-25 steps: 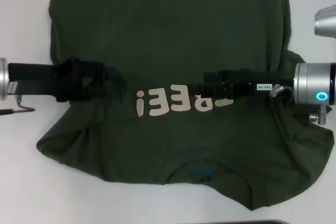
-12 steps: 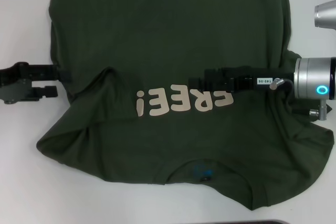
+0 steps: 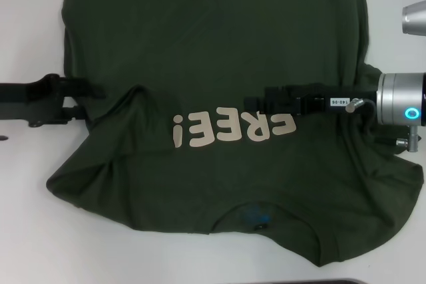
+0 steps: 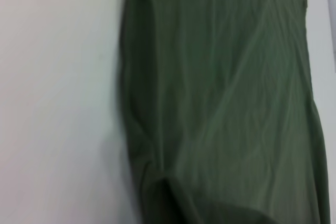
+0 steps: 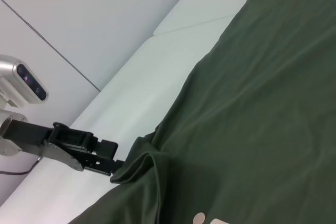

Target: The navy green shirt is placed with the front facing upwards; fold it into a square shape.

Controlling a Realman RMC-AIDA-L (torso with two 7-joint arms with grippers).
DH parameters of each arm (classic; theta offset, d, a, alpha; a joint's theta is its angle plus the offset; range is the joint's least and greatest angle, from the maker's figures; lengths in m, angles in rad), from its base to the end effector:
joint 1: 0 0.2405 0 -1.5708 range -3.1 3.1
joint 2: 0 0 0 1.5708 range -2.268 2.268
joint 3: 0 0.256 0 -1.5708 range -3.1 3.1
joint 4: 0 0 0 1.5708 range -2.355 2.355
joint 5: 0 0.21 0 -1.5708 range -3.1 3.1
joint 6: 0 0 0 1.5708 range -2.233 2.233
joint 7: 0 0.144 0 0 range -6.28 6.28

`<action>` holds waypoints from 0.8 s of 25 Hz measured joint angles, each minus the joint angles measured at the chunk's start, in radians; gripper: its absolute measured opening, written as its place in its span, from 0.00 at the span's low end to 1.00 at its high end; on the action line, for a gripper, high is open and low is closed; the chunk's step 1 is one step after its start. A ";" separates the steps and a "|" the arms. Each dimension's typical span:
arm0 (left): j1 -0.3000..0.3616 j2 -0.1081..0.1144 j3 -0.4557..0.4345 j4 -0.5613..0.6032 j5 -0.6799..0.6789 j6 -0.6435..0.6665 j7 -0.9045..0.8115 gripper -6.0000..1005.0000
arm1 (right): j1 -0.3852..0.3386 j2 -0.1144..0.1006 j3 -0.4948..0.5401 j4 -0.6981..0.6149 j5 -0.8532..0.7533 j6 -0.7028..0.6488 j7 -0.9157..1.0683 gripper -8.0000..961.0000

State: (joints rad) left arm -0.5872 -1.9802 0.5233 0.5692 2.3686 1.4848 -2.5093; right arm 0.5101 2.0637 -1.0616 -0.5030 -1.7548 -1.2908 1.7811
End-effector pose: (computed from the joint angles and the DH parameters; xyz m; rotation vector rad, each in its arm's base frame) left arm -0.3165 0.3349 0.0226 -2.0133 -2.1731 -0.4686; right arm 0.2709 0.3259 -0.0524 -2.5886 1.3233 0.6575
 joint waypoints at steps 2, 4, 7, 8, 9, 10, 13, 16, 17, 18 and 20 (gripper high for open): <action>-0.016 -0.002 0.002 -0.016 0.001 -0.009 0.000 0.72 | -0.001 -0.001 0.000 0.000 -0.002 0.001 0.000 0.94; -0.027 -0.003 0.003 -0.027 0.001 -0.012 0.001 0.72 | -0.001 -0.001 0.000 0.000 -0.011 0.004 0.000 0.94; -0.053 -0.011 -0.012 -0.030 -0.022 -0.015 0.014 0.72 | -0.001 0.001 0.000 0.000 -0.020 0.016 0.000 0.94; -0.055 -0.014 -0.017 -0.026 -0.036 -0.015 0.020 0.72 | 0.000 0.002 0.000 0.000 -0.021 0.020 0.000 0.94; -0.058 -0.016 -0.021 -0.023 -0.057 -0.015 0.031 0.72 | 0.000 0.002 0.000 0.001 -0.021 0.025 0.000 0.94; -0.061 -0.018 -0.023 -0.023 -0.079 -0.015 0.042 0.72 | 0.000 0.002 -0.001 0.002 -0.021 0.027 0.000 0.94; -0.070 -0.022 -0.021 -0.025 -0.134 -0.016 0.077 0.72 | 0.006 0.003 0.000 0.008 -0.022 0.030 0.000 0.94; -0.067 -0.015 -0.009 -0.022 -0.126 -0.017 0.078 0.72 | 0.010 0.004 0.000 0.010 -0.022 0.030 0.000 0.94; -0.057 -0.009 -0.009 -0.018 -0.123 -0.013 0.079 0.72 | 0.011 0.005 0.000 0.010 -0.022 0.030 0.000 0.94; -0.041 0.000 -0.014 -0.010 -0.125 -0.006 0.084 0.72 | 0.012 0.005 0.000 0.010 -0.022 0.031 -0.001 0.94; -0.009 0.009 -0.022 0.021 -0.136 0.027 0.114 0.72 | 0.013 0.004 0.000 0.010 -0.022 0.031 -0.003 0.94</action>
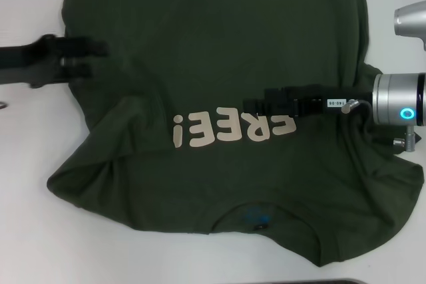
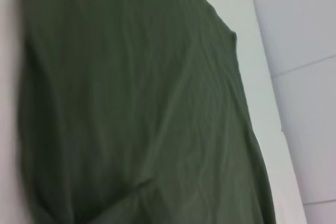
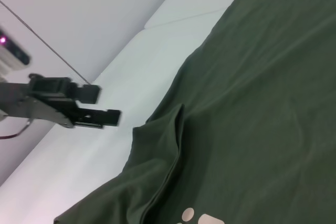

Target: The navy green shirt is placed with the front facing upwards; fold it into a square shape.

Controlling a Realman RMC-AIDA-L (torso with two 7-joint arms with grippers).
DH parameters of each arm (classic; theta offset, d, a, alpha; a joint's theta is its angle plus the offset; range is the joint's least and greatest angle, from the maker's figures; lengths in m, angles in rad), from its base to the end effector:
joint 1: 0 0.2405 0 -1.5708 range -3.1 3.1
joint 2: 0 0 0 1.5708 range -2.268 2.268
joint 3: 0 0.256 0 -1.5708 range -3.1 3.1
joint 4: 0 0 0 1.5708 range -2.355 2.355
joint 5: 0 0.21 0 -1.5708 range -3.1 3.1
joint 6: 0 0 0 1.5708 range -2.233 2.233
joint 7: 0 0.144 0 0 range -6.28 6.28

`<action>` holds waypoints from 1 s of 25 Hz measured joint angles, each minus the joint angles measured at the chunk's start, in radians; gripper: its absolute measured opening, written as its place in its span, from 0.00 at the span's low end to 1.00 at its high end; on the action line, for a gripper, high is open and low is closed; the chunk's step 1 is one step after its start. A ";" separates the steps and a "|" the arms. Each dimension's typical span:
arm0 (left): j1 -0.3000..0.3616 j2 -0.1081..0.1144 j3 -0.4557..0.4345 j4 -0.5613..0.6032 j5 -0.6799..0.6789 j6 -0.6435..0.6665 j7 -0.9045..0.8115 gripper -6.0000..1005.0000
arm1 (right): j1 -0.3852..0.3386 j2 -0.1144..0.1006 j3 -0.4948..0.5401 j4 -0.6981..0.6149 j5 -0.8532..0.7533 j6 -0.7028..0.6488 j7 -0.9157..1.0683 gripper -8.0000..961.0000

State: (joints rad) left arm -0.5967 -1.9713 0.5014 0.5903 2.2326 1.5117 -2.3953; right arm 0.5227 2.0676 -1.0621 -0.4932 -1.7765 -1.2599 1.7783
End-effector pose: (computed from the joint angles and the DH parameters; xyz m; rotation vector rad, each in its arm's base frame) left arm -0.2979 0.3506 0.0395 -2.1196 -1.9951 -0.6788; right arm 0.2721 0.3286 -0.0566 -2.5860 1.3148 0.6149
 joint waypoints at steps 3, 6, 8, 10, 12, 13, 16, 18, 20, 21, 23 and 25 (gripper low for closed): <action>0.050 0.004 -0.003 0.075 -0.002 0.099 0.081 0.72 | 0.003 -0.005 0.000 0.000 0.000 -0.002 0.001 0.94; 0.105 -0.002 -0.004 0.145 0.018 0.188 0.126 0.72 | 0.003 -0.006 0.000 -0.003 0.000 -0.005 0.002 0.94; 0.140 -0.011 -0.005 0.184 0.036 0.195 0.125 0.72 | 0.006 -0.006 0.000 -0.005 0.000 -0.003 0.002 0.94; 0.156 -0.015 -0.005 0.199 0.067 0.196 0.122 0.72 | 0.011 -0.006 -0.001 -0.005 0.000 -0.002 0.002 0.94; 0.161 -0.018 -0.005 0.201 0.103 0.198 0.121 0.72 | 0.014 -0.006 -0.001 -0.003 0.000 -0.004 0.002 0.94; 0.162 -0.019 -0.004 0.200 0.114 0.199 0.121 0.72 | 0.015 -0.006 -0.001 -0.003 0.000 -0.005 0.002 0.94; 0.163 -0.022 0.000 0.196 0.124 0.208 0.148 0.72 | 0.015 -0.007 -0.003 -0.003 -0.001 -0.004 0.001 0.94; 0.163 -0.025 0.001 0.198 0.124 0.223 0.184 0.72 | 0.013 -0.008 -0.002 -0.006 -0.007 -0.004 -0.003 0.94; 0.163 -0.030 0.001 0.204 0.122 0.249 0.240 0.72 | 0.009 -0.014 0.004 -0.009 -0.015 -0.009 -0.005 0.94; 0.166 -0.033 -0.001 0.206 0.118 0.261 0.272 0.72 | 0.008 -0.018 0.007 -0.010 -0.018 -0.013 -0.006 0.94; 0.175 -0.040 -0.004 0.206 0.099 0.282 0.336 0.72 | 0.002 -0.022 0.014 -0.018 -0.018 -0.024 -0.025 0.94; 0.184 -0.050 -0.006 0.207 0.082 0.297 0.396 0.72 | -0.010 -0.022 0.052 -0.028 -0.005 -0.052 -0.080 0.94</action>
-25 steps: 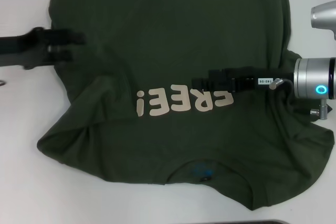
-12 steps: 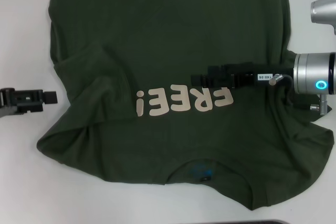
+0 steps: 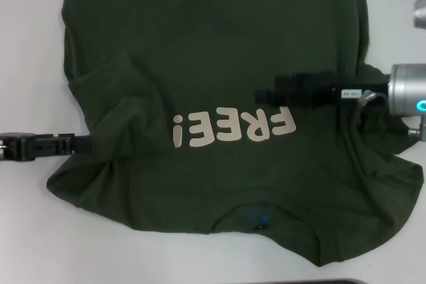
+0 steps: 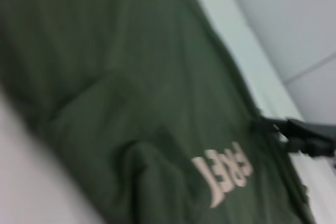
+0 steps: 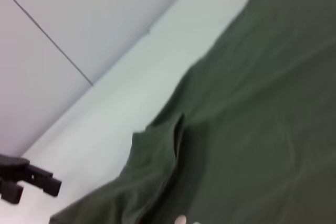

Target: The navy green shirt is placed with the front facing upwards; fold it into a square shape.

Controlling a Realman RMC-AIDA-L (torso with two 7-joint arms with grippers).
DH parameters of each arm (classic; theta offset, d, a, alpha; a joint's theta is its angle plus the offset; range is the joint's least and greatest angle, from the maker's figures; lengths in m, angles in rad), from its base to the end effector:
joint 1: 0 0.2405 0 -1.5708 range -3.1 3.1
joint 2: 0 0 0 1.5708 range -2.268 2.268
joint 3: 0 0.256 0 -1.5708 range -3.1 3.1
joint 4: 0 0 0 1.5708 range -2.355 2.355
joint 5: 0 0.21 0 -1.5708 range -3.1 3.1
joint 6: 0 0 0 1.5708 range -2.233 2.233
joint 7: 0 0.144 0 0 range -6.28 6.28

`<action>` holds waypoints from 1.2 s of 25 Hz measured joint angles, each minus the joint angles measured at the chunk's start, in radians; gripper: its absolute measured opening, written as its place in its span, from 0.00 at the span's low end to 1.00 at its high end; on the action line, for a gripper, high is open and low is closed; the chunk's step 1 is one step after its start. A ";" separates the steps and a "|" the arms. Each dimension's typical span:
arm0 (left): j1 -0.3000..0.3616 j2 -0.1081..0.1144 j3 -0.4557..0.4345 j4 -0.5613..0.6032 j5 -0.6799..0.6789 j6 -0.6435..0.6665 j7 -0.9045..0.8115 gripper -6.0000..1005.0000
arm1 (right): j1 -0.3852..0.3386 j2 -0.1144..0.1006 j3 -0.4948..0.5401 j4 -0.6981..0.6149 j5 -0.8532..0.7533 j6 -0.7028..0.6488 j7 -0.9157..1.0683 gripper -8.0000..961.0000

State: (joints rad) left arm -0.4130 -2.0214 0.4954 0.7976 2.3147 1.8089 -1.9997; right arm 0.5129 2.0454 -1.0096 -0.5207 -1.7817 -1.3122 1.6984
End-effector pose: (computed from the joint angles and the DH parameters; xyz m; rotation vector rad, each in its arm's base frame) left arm -0.3221 0.2711 0.0492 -2.5348 -1.6136 -0.5234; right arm 0.2743 0.3324 -0.0373 -2.6079 1.1793 0.6481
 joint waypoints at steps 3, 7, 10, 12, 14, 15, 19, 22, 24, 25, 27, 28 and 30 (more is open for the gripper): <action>0.014 -0.020 -0.017 -0.001 -0.016 0.026 0.101 0.72 | -0.019 0.001 0.104 -0.020 0.016 -0.064 -0.047 0.94; 0.028 -0.030 -0.023 -0.010 -0.018 0.031 0.143 0.72 | -0.010 -0.039 0.143 -0.048 -0.068 -0.110 0.113 0.94; 0.032 -0.031 -0.023 -0.011 -0.018 0.038 0.151 0.72 | -0.004 -0.060 0.151 -0.103 -0.163 -0.121 0.254 0.94; 0.033 -0.030 -0.019 -0.011 -0.016 0.056 0.157 0.72 | -0.003 -0.069 0.155 -0.165 -0.239 -0.123 0.358 0.94; 0.034 -0.027 -0.013 -0.008 -0.013 0.091 0.176 0.72 | 0.002 -0.081 0.159 -0.212 -0.315 -0.140 0.449 0.94; 0.034 -0.027 -0.013 -0.008 -0.013 0.091 0.176 0.72 | 0.009 -0.086 0.164 -0.226 -0.354 -0.156 0.484 0.94; 0.062 -0.028 -0.016 -0.002 -0.019 0.198 0.313 0.72 | 0.043 -0.093 0.222 -0.266 -0.495 -0.237 0.554 0.94; 0.095 -0.053 -0.004 -0.003 -0.017 0.213 0.429 0.72 | 0.067 -0.094 0.273 -0.269 -0.572 -0.297 0.584 0.94; 0.124 -0.082 0.001 -0.005 -0.016 0.211 0.533 0.72 | 0.076 -0.096 0.291 -0.271 -0.601 -0.327 0.597 0.94; 0.134 -0.091 0.001 -0.006 -0.016 0.210 0.569 0.72 | 0.078 -0.098 0.295 -0.272 -0.612 -0.343 0.605 0.94; 0.150 -0.101 -0.005 -0.010 -0.019 0.207 0.623 0.72 | 0.077 -0.099 0.300 -0.281 -0.618 -0.374 0.613 0.94; 0.153 -0.102 -0.008 -0.011 -0.019 0.206 0.634 0.72 | 0.075 -0.101 0.303 -0.288 -0.621 -0.394 0.614 0.94; 0.153 -0.103 -0.009 -0.015 -0.019 0.204 0.636 0.72 | 0.069 -0.104 0.314 -0.313 -0.635 -0.434 0.620 0.94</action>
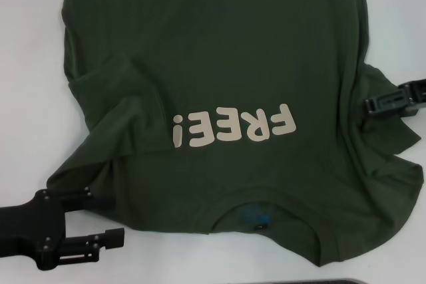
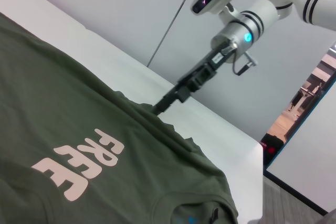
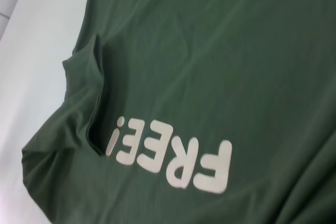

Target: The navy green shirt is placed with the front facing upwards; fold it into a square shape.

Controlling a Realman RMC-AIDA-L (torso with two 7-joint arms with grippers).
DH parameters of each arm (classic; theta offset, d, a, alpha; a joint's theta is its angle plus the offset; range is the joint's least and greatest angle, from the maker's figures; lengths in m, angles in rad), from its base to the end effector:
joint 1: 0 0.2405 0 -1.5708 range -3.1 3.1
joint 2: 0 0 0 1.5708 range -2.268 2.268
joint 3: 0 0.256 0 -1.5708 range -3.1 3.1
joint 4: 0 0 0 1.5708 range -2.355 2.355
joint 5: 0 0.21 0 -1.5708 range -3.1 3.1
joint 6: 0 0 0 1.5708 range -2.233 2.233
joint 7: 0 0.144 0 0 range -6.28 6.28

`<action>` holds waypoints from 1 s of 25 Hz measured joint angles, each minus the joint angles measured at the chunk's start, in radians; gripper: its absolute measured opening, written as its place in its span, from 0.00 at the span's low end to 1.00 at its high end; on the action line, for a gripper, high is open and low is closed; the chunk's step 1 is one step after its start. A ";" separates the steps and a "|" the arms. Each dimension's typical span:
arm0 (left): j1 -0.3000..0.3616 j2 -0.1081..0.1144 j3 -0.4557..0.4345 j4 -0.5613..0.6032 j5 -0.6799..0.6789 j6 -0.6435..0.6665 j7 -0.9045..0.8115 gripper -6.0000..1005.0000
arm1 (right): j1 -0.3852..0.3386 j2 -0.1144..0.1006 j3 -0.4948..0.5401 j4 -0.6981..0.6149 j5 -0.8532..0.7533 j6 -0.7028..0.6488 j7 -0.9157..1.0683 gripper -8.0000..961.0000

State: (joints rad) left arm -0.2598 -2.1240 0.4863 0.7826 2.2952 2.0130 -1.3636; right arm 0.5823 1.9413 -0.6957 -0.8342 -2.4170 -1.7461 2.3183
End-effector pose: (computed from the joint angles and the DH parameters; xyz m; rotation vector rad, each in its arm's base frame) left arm -0.3161 0.1942 0.0127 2.8912 0.9463 0.7752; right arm 0.2914 0.3286 0.0652 -2.4979 1.7193 0.0992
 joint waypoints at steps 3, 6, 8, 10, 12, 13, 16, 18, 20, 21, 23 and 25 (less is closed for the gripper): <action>-0.013 0.002 -0.005 -0.013 0.000 -0.004 -0.001 0.72 | -0.004 -0.005 0.050 -0.046 -0.066 -0.055 0.012 0.94; -0.029 0.001 -0.006 -0.023 0.000 -0.008 -0.002 0.72 | -0.004 -0.010 0.104 -0.071 -0.147 -0.082 0.024 0.94; -0.035 -0.001 -0.006 -0.024 0.000 -0.011 -0.003 0.72 | -0.005 -0.011 0.128 -0.076 -0.175 -0.082 0.027 0.94; -0.043 -0.004 -0.006 -0.025 0.000 -0.015 -0.004 0.72 | -0.007 -0.011 0.132 -0.075 -0.183 -0.075 0.029 0.94; -0.048 -0.005 -0.009 -0.025 0.000 -0.016 -0.006 0.72 | -0.008 -0.010 0.129 -0.074 -0.195 -0.069 0.032 0.94; -0.051 -0.005 -0.010 -0.025 0.000 -0.016 -0.007 0.72 | -0.008 -0.010 0.129 -0.074 -0.202 -0.067 0.034 0.94; -0.057 -0.005 -0.011 -0.025 0.000 -0.018 -0.015 0.72 | -0.002 -0.006 0.133 -0.070 -0.211 -0.055 0.036 0.94; -0.059 -0.006 -0.011 -0.025 0.001 -0.020 -0.017 0.72 | 0.001 -0.001 0.127 -0.063 -0.213 -0.037 0.039 0.94; -0.061 -0.007 -0.011 -0.025 0.001 -0.021 -0.017 0.72 | 0.007 0.002 0.121 -0.060 -0.218 -0.023 0.041 0.94; -0.061 -0.007 -0.011 -0.025 0.000 -0.023 -0.017 0.72 | 0.011 0.002 0.120 -0.060 -0.218 -0.020 0.043 0.94; -0.062 -0.007 -0.011 -0.025 0.000 -0.031 -0.017 0.72 | 0.017 0.005 0.120 -0.059 -0.217 -0.016 0.047 0.94; -0.062 -0.008 -0.012 -0.025 0.000 -0.038 -0.017 0.72 | 0.023 0.009 0.119 -0.059 -0.217 -0.006 0.052 0.94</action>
State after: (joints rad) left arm -0.3221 -2.1319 0.4745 0.7578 2.2954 1.9748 -1.3808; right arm 0.6056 1.9504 -0.5771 -0.8937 -2.6340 -1.7519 2.3705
